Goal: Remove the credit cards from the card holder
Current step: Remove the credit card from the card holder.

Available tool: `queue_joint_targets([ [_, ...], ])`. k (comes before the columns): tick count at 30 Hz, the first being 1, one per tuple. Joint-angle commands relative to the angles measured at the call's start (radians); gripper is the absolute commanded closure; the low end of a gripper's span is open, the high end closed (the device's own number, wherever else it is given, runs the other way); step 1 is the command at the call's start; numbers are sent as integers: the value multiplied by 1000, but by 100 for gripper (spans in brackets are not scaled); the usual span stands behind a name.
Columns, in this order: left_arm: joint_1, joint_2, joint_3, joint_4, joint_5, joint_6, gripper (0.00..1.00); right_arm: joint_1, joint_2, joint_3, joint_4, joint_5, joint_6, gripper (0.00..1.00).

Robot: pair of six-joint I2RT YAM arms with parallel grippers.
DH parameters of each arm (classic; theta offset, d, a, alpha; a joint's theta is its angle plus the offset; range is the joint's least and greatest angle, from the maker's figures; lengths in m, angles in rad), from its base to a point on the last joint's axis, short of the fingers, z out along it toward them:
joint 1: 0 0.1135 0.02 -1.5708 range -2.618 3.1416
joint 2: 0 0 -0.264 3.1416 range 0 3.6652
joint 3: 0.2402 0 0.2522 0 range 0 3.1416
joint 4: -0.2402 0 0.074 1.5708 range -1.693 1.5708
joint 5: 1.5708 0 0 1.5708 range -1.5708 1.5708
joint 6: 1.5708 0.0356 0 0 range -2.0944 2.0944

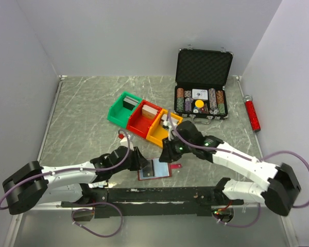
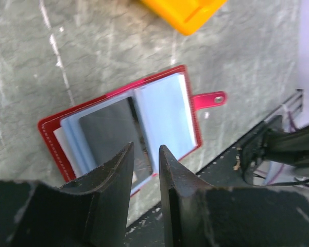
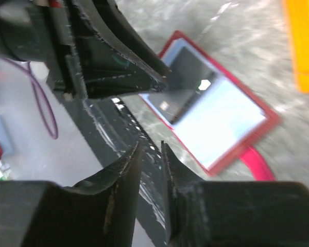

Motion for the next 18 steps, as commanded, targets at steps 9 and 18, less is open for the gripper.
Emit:
queue_joint_targets([
  [9,-5,33,-2,35,0,-1,71,28,263,-36,274,-118,71,74],
  [18,-5,55,-14,38,-10,-1,74,28,346,-77,315,-103,71,74],
])
